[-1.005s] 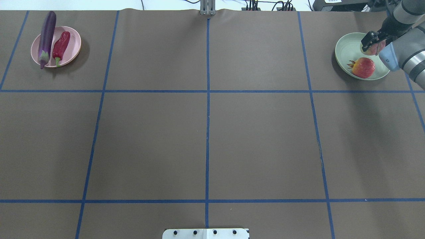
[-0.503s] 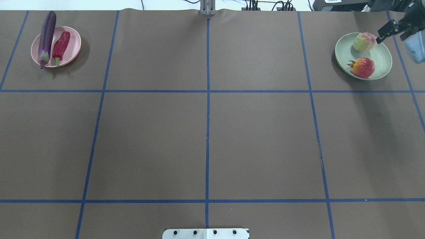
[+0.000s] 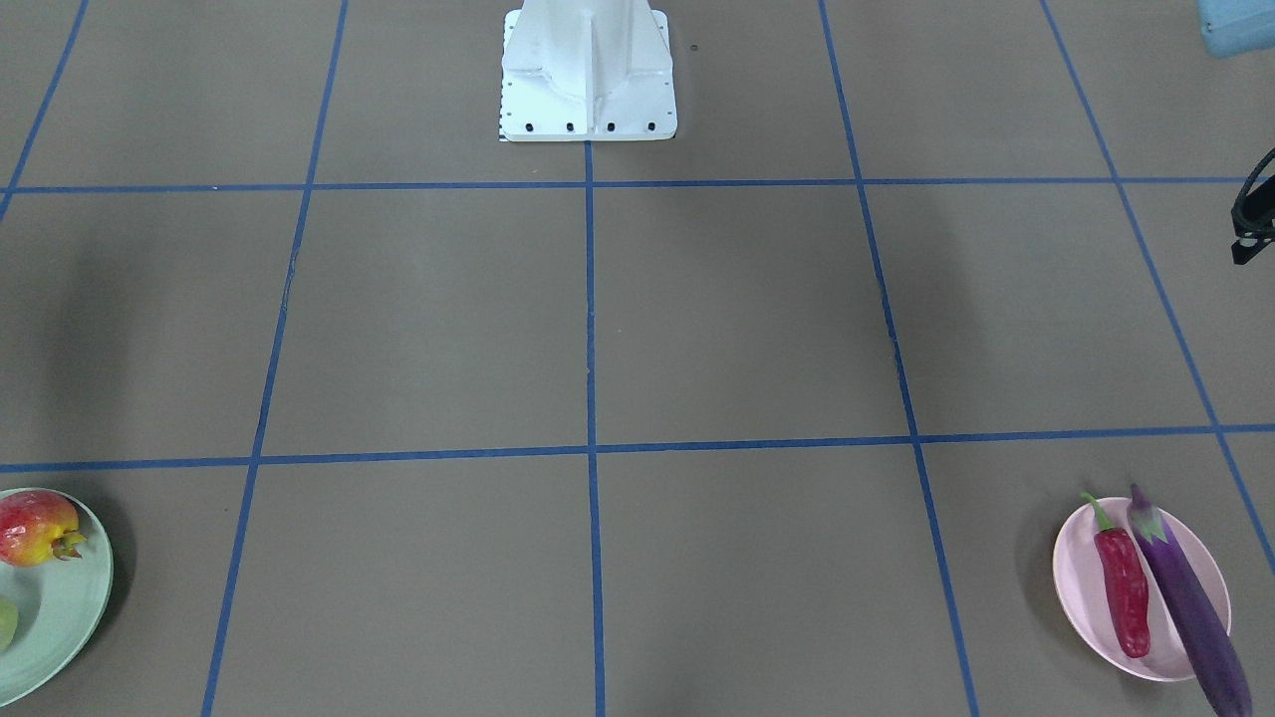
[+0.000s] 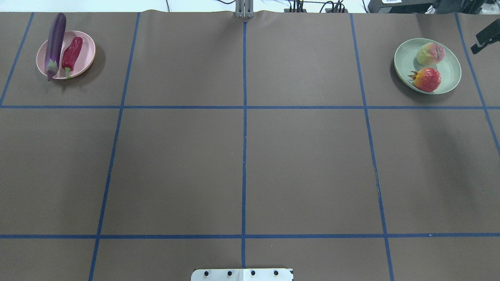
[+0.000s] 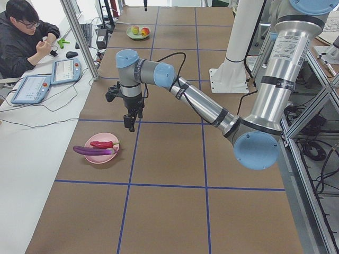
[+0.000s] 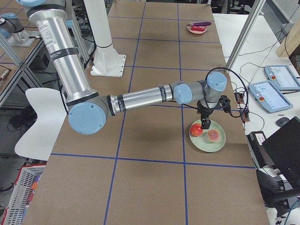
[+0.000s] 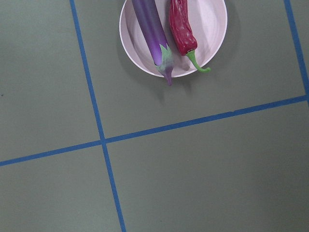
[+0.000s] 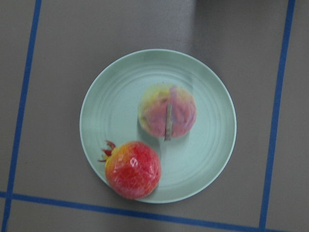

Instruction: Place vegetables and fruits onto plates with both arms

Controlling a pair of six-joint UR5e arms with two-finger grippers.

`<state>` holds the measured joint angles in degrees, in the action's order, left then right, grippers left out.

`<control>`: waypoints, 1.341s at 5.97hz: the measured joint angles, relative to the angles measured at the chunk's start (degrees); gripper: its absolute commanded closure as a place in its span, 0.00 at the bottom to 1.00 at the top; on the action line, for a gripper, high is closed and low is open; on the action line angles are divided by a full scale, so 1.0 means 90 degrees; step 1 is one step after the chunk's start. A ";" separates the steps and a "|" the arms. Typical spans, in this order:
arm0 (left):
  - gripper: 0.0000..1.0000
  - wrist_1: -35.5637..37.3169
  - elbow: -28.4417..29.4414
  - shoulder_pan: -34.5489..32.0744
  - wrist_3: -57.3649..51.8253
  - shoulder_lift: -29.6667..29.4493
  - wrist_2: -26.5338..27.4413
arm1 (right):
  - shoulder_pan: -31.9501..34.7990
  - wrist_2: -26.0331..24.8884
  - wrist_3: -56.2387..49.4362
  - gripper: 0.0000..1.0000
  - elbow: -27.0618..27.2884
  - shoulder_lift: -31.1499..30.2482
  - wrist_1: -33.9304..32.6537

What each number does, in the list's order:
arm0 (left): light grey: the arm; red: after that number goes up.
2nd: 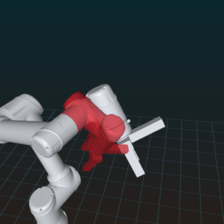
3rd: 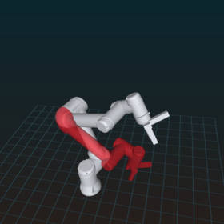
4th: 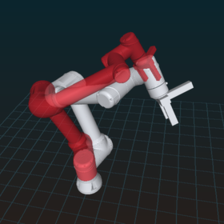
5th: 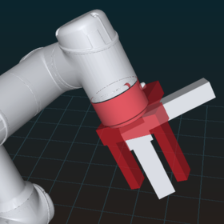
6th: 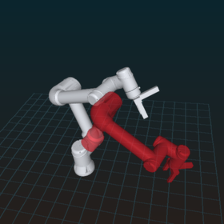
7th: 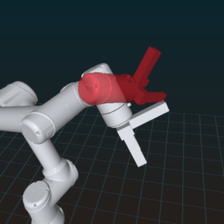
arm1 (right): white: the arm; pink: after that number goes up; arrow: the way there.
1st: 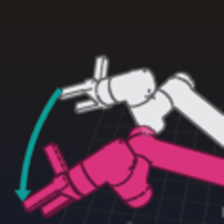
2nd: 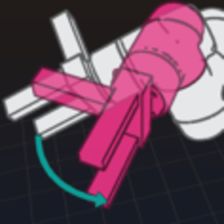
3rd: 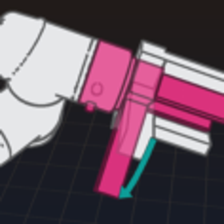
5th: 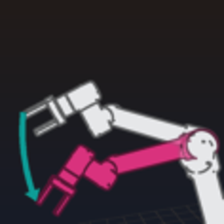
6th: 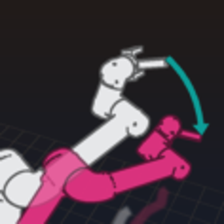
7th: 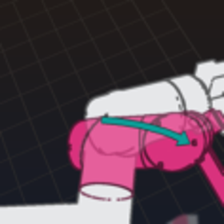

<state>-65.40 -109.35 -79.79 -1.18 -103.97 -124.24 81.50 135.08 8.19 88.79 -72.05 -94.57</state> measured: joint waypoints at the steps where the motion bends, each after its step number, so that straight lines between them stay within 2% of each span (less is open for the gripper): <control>1: 0.00 -0.0021 0.0229 -0.0204 -0.0429 0.0040 -0.0016 | 0.0176 0.0108 -0.0148 0.00 0.0675 -0.0441 -0.0372; 3: 0.00 -0.0055 0.0900 -0.0685 -0.1517 0.0111 -0.0432 | 0.0600 0.0397 -0.0624 0.00 0.1408 -0.1281 -0.0588; 5: 0.00 -0.0235 0.1259 -0.0958 -0.2271 0.0537 -0.0802 | 0.0795 0.0426 -0.0991 0.00 0.1512 -0.1846 -0.0569; 8: 0.00 -0.0652 0.1423 -0.1070 -0.2372 0.0940 -0.0817 | 0.0850 0.0172 -0.1020 0.00 0.1431 -0.2352 -0.0526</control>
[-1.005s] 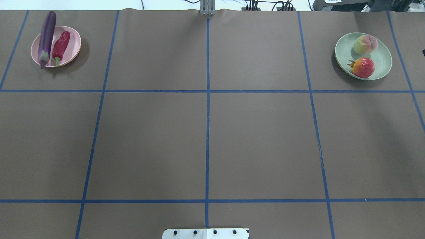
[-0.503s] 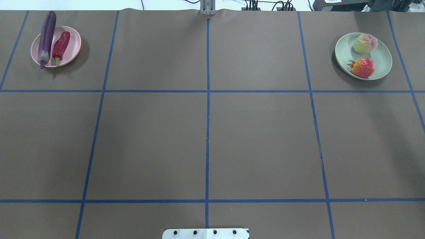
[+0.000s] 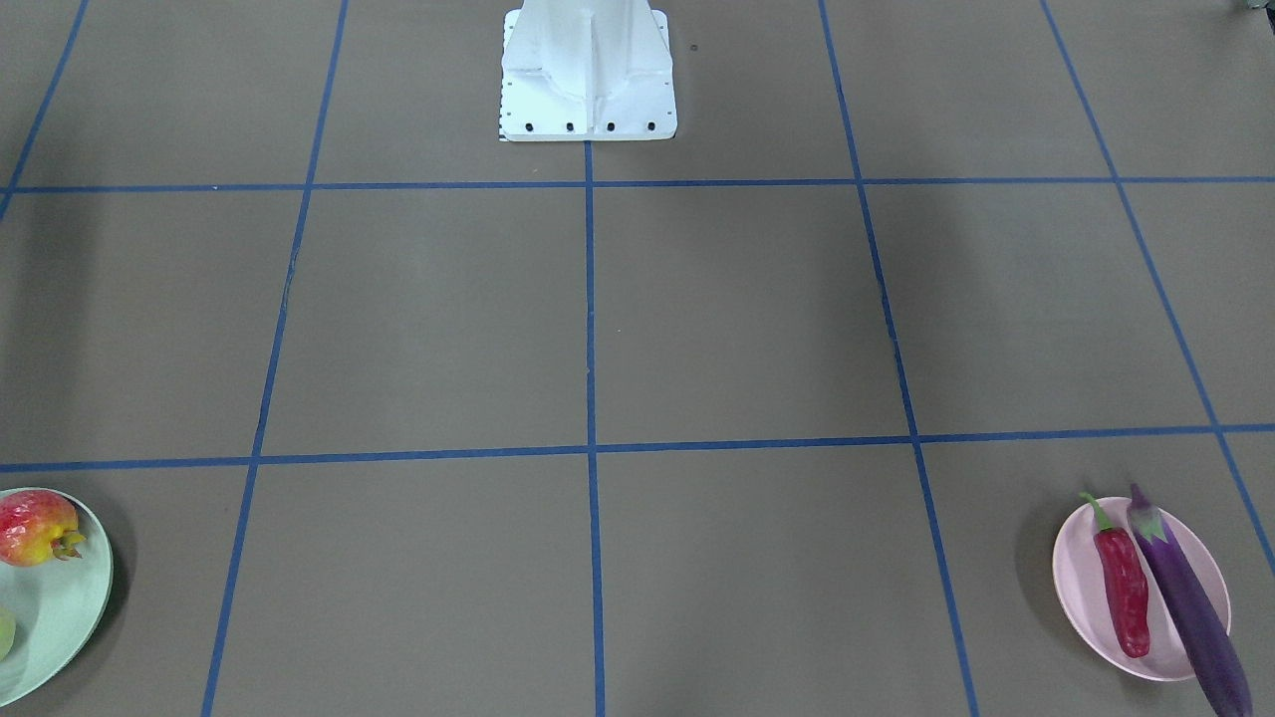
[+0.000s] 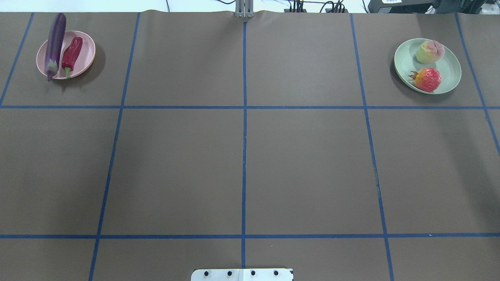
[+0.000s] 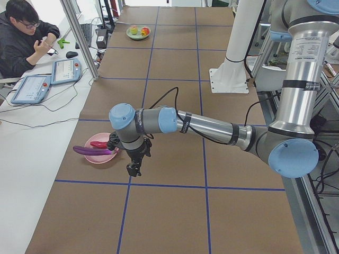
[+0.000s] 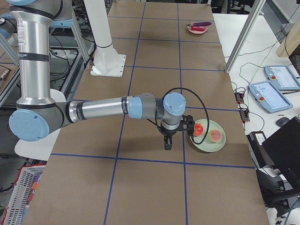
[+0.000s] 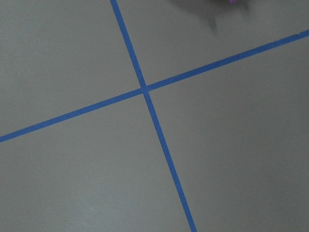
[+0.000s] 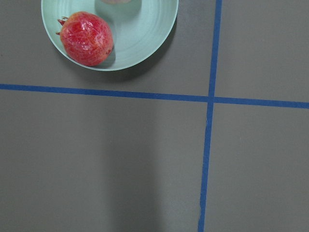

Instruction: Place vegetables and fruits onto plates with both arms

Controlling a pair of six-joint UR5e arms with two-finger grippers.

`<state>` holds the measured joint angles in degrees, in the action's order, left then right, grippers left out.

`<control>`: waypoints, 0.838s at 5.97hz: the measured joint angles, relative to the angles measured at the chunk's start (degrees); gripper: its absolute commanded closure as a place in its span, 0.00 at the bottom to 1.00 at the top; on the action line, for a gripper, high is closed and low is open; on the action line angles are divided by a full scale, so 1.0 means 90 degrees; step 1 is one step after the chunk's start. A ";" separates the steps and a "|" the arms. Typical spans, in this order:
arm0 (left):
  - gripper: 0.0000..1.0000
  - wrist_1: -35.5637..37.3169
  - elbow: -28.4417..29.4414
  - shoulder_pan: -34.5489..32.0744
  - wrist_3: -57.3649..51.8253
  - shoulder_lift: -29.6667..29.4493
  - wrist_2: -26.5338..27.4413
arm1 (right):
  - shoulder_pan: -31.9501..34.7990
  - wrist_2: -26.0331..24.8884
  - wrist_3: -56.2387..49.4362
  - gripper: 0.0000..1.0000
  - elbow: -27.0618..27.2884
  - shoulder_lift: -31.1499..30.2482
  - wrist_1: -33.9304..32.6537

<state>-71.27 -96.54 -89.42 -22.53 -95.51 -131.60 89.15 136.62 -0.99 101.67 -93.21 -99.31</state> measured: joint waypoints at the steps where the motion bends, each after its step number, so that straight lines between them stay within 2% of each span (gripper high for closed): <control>1: 0.00 -0.0022 0.0059 -0.0003 0.0011 0.0048 -0.0001 | -0.0001 -0.0029 -0.0021 0.00 -0.0020 -0.0172 0.0019; 3: 0.00 -0.0340 0.0203 -0.0004 0.0062 0.0254 -0.0011 | -0.0003 -0.0035 -0.0031 0.00 -0.0034 -0.0269 0.0020; 5: 0.00 -0.1453 0.0746 0.0010 0.0344 0.0407 0.0003 | 0.0031 -0.0004 -0.0031 0.00 -0.0015 -0.0288 0.0019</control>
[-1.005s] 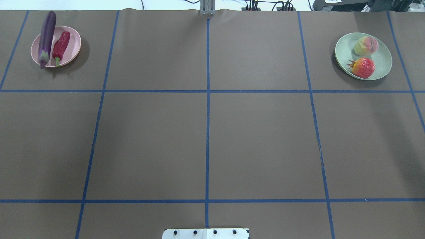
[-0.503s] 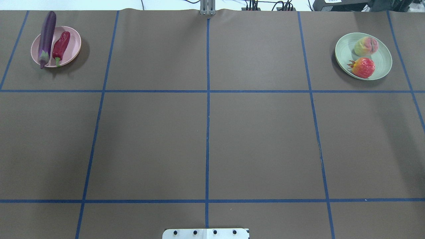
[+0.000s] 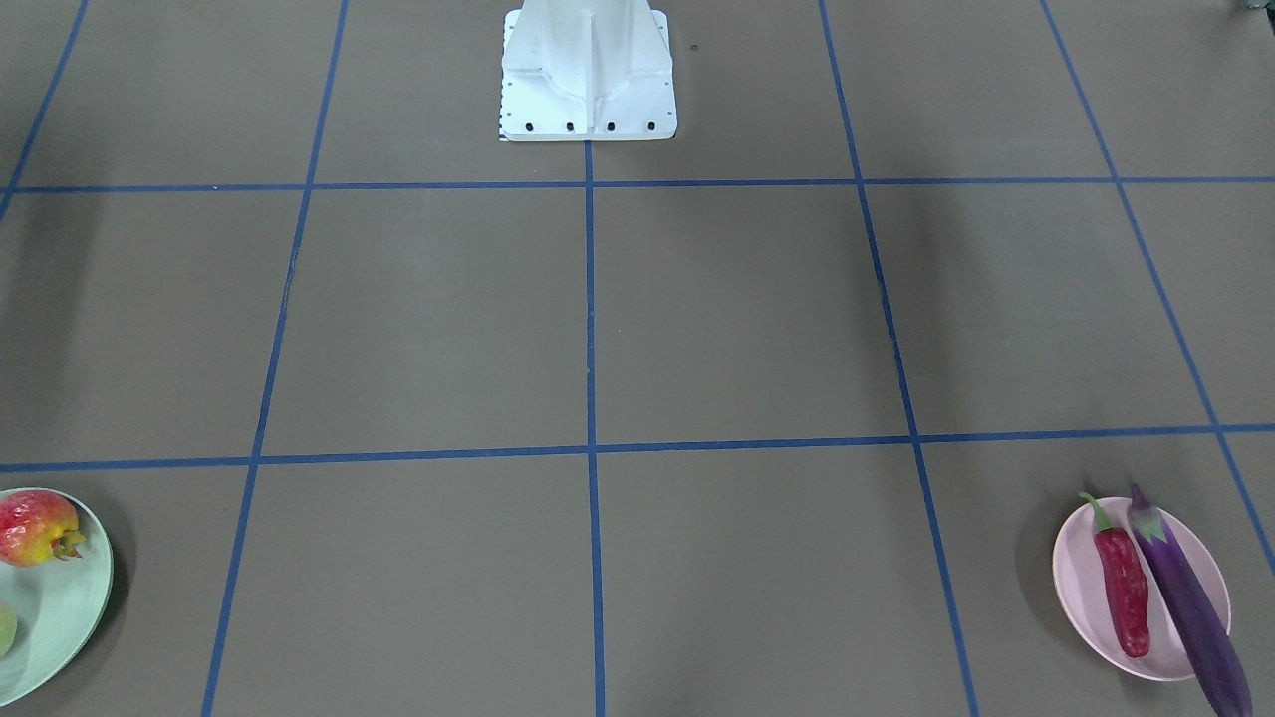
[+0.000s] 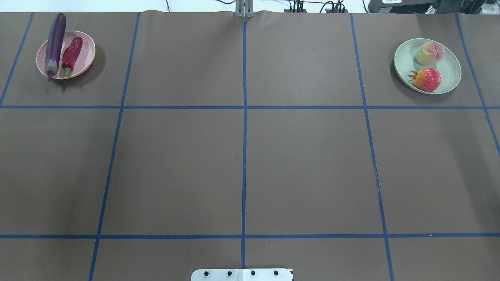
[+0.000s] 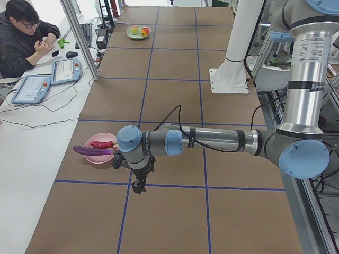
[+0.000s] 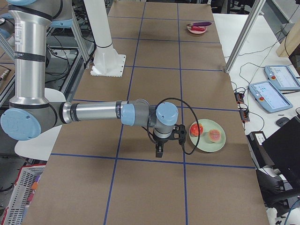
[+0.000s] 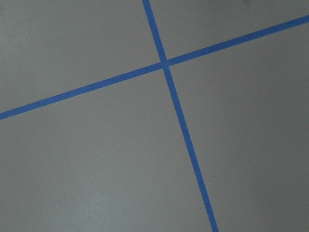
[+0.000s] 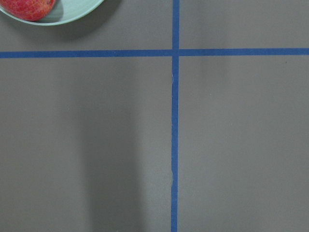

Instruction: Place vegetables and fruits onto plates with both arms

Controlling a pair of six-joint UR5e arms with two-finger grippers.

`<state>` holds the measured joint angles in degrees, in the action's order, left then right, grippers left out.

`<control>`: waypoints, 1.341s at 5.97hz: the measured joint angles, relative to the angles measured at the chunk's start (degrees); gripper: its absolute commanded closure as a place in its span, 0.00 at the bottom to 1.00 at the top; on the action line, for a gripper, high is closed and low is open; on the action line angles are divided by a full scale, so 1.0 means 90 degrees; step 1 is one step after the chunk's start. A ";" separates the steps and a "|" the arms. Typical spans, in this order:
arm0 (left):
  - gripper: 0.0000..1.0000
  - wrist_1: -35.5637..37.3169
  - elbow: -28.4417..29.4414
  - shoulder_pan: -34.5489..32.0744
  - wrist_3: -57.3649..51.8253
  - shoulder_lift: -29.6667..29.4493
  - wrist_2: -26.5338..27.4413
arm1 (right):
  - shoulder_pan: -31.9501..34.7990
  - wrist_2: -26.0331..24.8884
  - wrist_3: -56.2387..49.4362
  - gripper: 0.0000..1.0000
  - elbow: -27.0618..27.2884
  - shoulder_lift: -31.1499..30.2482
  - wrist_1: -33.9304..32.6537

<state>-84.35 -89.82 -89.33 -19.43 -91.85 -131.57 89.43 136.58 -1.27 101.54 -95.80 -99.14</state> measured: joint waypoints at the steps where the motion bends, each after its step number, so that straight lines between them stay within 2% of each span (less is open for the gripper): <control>1: 0.00 -0.0187 0.0056 0.0003 0.0117 -0.0006 0.0006 | 0.0041 0.0026 -0.0003 0.00 0.0028 -0.0010 0.0000; 4: 0.00 -0.0242 0.0011 0.0004 0.0184 -0.0068 0.0030 | 0.0117 -0.0029 -0.0015 0.00 0.0102 -0.0082 0.0007; 6: 0.00 -0.0244 -0.0056 0.0004 0.0179 -0.0069 0.0041 | 0.0131 -0.0519 -0.0013 0.00 0.0206 -0.0077 0.0010; 8: 0.00 -0.0238 -0.0119 0.0004 0.0173 -0.0071 0.0051 | 0.0132 -0.0614 0.0009 0.00 0.0141 -0.0076 0.0005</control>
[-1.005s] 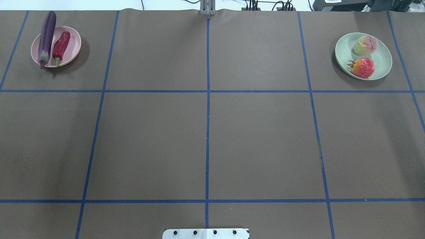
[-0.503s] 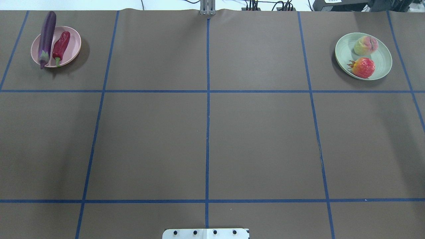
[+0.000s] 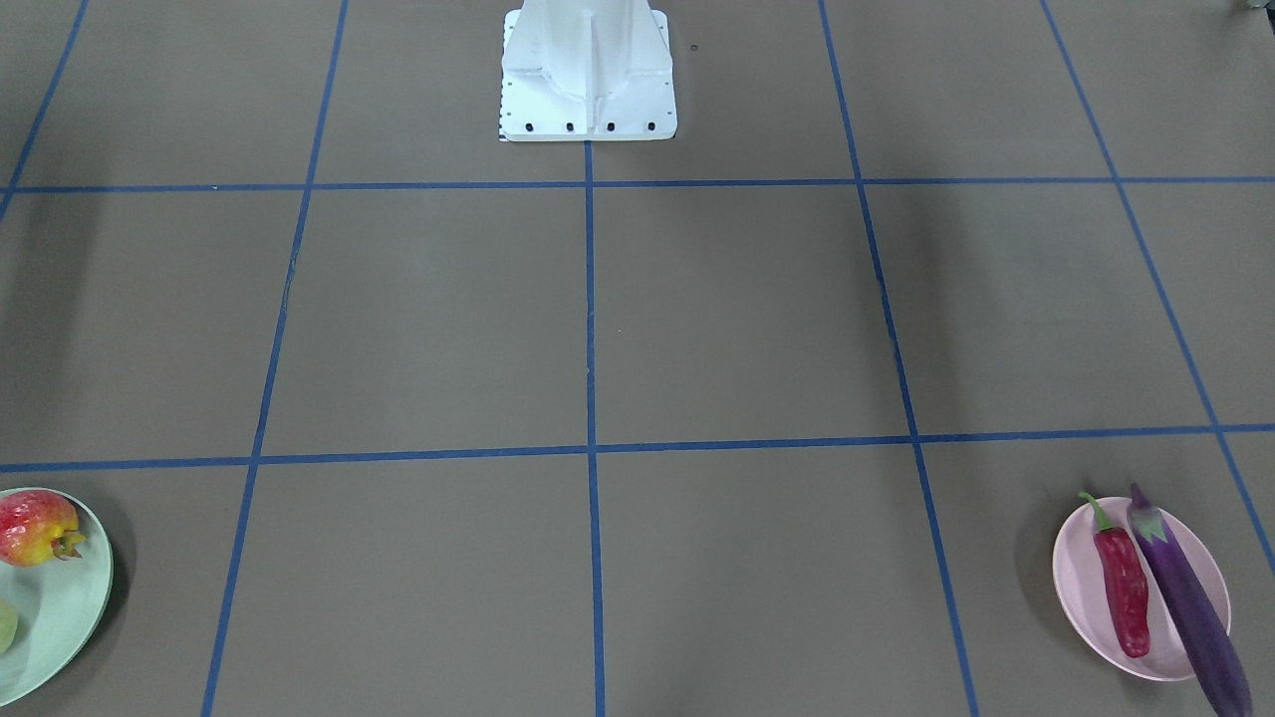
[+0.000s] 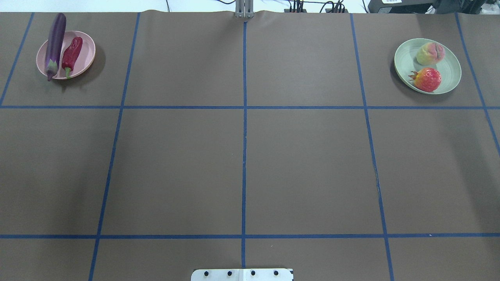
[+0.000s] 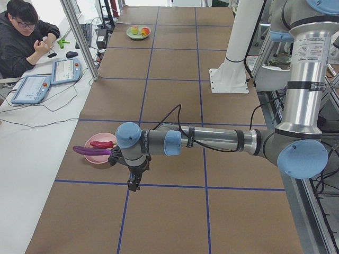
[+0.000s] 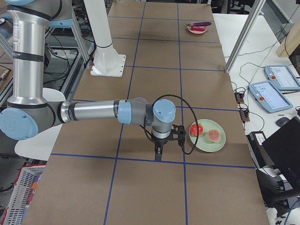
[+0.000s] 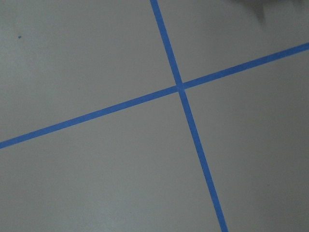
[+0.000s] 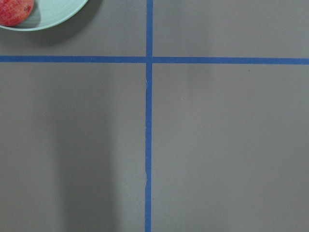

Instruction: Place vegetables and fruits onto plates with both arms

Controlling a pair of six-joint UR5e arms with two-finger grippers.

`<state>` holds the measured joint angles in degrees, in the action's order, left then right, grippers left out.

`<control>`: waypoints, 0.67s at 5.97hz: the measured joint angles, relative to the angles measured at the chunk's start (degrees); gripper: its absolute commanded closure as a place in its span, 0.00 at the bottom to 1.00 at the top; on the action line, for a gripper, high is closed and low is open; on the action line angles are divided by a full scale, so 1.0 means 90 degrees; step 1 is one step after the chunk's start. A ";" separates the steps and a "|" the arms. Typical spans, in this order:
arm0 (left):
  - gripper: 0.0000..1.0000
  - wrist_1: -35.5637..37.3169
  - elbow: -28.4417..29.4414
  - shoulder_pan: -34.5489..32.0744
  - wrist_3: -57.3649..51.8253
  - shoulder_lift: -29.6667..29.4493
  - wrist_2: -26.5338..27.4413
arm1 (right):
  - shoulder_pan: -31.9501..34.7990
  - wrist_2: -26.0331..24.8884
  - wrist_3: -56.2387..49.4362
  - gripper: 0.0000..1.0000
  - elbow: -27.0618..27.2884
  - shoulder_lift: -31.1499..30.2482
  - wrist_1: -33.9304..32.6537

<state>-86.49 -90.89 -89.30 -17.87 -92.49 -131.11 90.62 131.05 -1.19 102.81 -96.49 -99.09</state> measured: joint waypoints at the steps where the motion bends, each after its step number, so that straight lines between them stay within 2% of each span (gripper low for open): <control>1: 0.00 0.0001 -0.0005 0.0000 -0.0004 -0.0002 0.0004 | -0.0003 -0.0001 0.0007 0.00 -0.0047 0.0001 0.0003; 4: 0.00 -0.0004 -0.0008 0.0000 -0.0014 0.0007 0.0007 | -0.0001 0.0011 0.0017 0.00 -0.0072 0.0007 -0.0004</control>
<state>-86.52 -90.97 -89.30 -18.00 -92.43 -131.04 90.61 131.16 -1.04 102.15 -96.42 -99.13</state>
